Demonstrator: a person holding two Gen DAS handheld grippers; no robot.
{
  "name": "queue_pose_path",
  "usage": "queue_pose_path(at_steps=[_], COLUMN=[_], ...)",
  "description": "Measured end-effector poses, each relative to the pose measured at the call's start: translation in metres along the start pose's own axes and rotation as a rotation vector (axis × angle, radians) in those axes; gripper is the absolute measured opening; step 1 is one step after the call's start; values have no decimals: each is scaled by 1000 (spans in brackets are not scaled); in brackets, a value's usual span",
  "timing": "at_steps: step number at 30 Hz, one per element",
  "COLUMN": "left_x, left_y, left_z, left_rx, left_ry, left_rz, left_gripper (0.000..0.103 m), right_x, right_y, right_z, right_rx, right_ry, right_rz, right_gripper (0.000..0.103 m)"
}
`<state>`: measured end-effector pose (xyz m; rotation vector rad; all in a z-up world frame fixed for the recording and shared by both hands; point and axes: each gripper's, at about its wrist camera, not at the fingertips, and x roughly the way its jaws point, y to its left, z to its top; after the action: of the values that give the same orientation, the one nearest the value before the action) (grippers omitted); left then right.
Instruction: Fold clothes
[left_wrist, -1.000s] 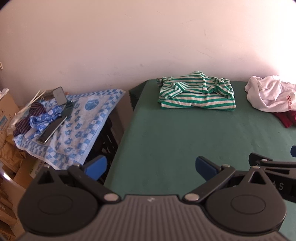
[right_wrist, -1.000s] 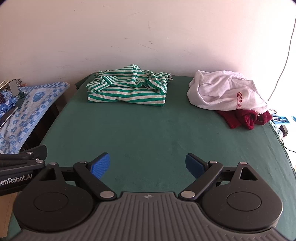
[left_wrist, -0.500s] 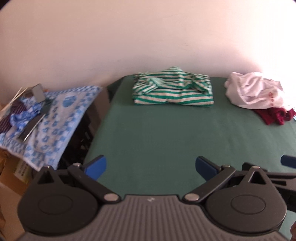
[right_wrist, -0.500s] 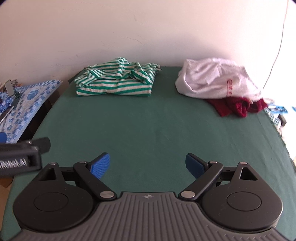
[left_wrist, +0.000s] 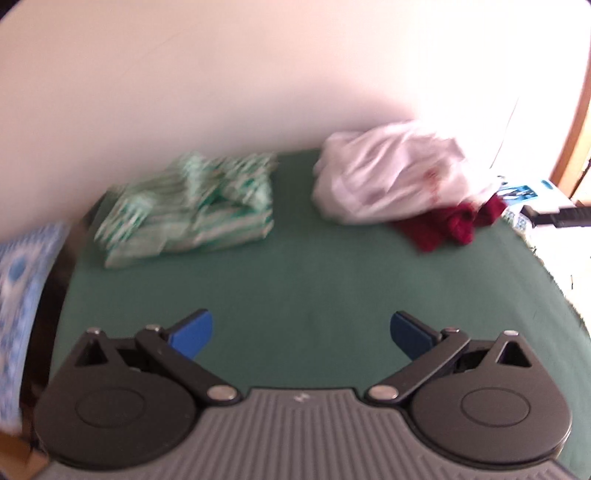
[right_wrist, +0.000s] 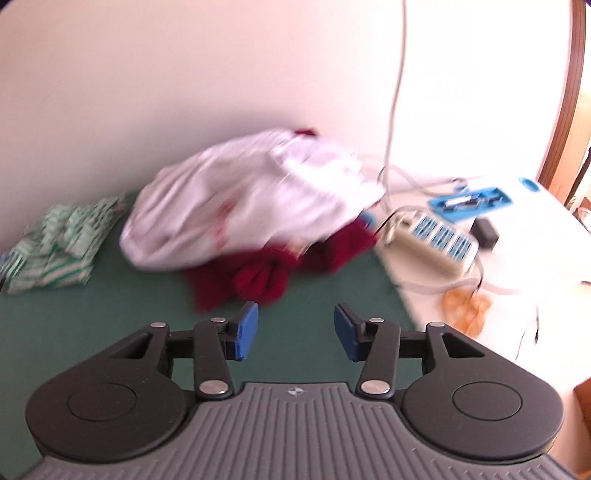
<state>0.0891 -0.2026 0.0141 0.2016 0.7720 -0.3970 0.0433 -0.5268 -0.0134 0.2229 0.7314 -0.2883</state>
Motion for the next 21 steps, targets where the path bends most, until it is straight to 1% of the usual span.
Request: queue_pose_path(at_steps=[1,2,3,5,6,9,11,13,16,18,21], left_x=[5,11,17,26,32,53,62,71,73,73,76], left_y=[-11,-22,-31,-45,-52,-72,-78,-84,-90,-93,-101], left_z=[14,27,38,49,54,61,63,64,68,72,79], left_rx=[27,55,77,110,128,173,179,180,174,173,185], left_ry=[-12,-22,-19,7,22,68,91,113,96,78,54], left_rz=[6,14,21,35,54,118,148,174,222,238,255], left_gripper=[102,102,102,102,102,102,102,102,102,102,102], right_x=[12,24,36,62,75,113,130,143,155,157,152], right_y=[-8,-16,-24,-25,-24,-15,-6,4,18,25,25], right_z=[16,32,48,68,74,83,86,87,84,81,83], right_rx=[9,17,26,20,14,-3,1,-15,-81,-131,-123], right_ry=[-3,-6,-9,-12,-10,-2,-23,-48,-76,-93,-129], right_rz=[21,42,63,100,116,133,138,109,88,69,82], right_gripper=[53,60,62,63,63,62,61,61,60,59,60])
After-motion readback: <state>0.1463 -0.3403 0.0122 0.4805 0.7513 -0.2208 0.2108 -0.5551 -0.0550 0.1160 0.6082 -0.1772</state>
